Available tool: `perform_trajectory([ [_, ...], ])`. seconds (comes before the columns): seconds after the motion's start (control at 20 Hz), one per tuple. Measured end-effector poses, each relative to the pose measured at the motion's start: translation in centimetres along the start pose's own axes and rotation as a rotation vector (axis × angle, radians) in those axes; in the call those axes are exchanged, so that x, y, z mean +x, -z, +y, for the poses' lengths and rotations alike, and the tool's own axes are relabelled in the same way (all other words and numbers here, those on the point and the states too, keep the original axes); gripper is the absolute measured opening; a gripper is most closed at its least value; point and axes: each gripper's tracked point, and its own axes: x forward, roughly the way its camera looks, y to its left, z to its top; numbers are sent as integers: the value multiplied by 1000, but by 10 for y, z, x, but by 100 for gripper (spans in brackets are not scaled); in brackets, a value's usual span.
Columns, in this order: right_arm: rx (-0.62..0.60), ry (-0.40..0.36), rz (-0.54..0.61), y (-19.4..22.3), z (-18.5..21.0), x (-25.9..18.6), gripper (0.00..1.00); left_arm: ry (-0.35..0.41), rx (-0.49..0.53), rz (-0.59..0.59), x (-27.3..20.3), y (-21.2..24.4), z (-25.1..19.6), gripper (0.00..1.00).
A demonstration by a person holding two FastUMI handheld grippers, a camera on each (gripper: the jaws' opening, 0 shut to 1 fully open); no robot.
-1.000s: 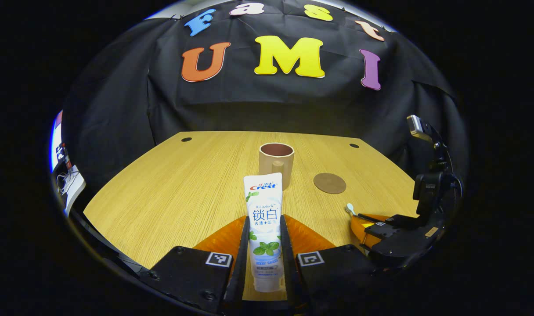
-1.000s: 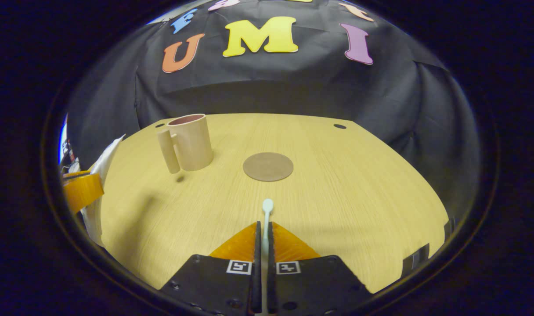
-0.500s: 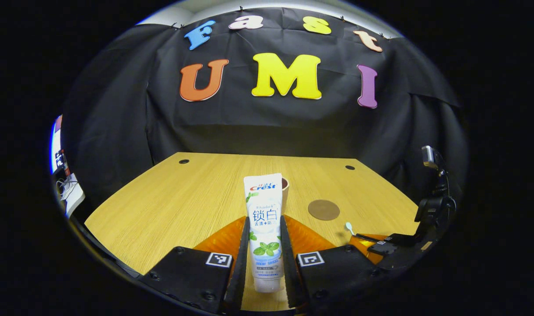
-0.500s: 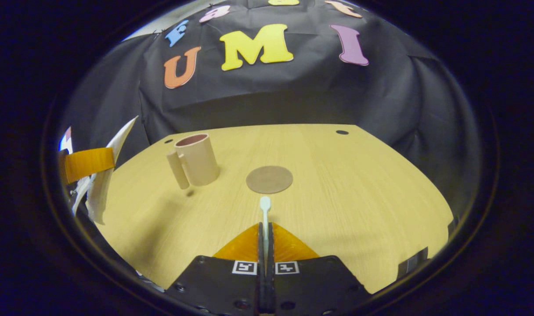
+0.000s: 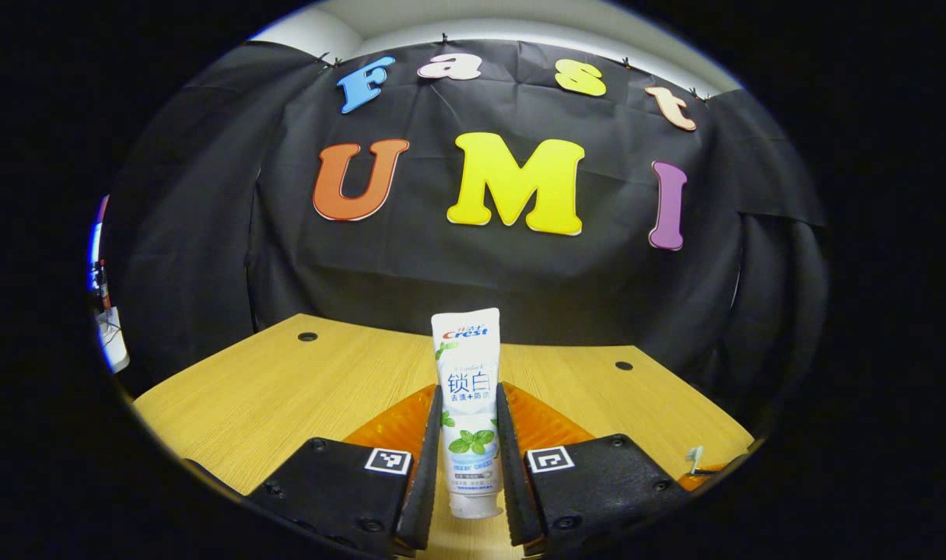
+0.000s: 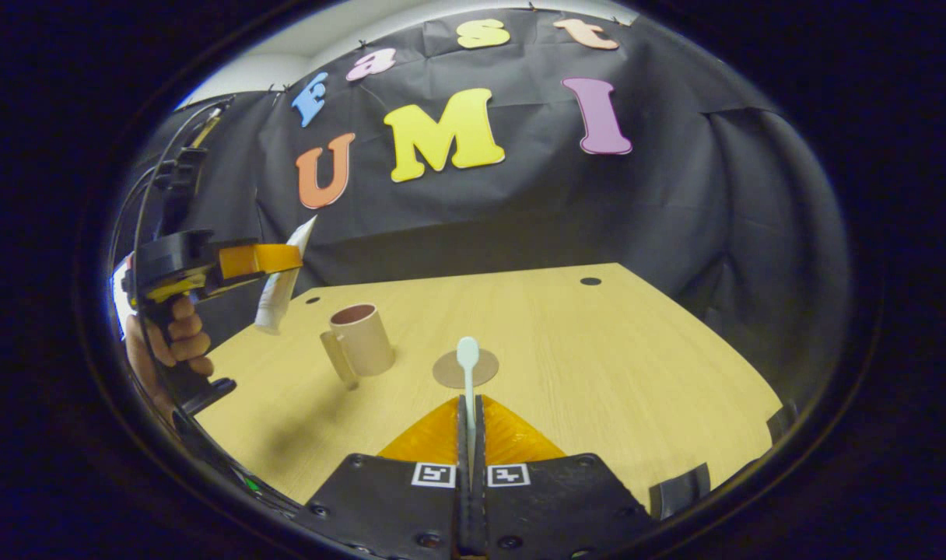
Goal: Put the toothbrush and toothpaste on the desktop into the cup, then pick up the cup and place it on the coaster on the desktop.
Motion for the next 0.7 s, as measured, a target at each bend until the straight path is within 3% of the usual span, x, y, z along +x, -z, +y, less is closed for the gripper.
perform_trajectory([
  [0.25,13,5,-46,-13,-9,-12,0,23,39,-90,39,-18,-8,40],
  [0.4,21,3,-38,-11,-11,-9,0,55,21,-84,54,-12,-18,40],
  [0.6,36,14,-42,-14,-18,-8,0,43,18,-67,66,-4,-14,40],
  [0.65,41,15,-44,-14,-20,-7,0,43,15,-65,67,-3,-14,46],
  [0.7,46,15,-44,-15,-21,-6,0,43,13,-60,66,-2,-14,41],
])
